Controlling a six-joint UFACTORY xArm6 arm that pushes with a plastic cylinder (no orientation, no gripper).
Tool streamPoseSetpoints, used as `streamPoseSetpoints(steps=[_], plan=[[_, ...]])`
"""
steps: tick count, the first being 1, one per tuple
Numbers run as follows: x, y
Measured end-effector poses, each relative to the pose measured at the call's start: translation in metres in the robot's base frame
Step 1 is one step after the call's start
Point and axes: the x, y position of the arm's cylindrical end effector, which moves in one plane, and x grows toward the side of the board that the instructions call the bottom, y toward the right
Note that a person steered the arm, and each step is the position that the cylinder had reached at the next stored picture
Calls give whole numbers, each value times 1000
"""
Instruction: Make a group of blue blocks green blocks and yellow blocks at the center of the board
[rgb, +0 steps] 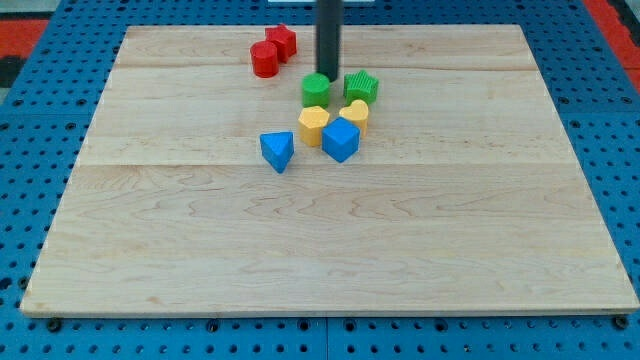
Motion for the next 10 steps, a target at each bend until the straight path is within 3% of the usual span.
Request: streamPoseSetpoints(steps=[1, 2, 3, 4, 7, 10], plan=[[8, -32], [-10, -28], [-36, 71], [-10, 138], [32, 10], [29, -47]])
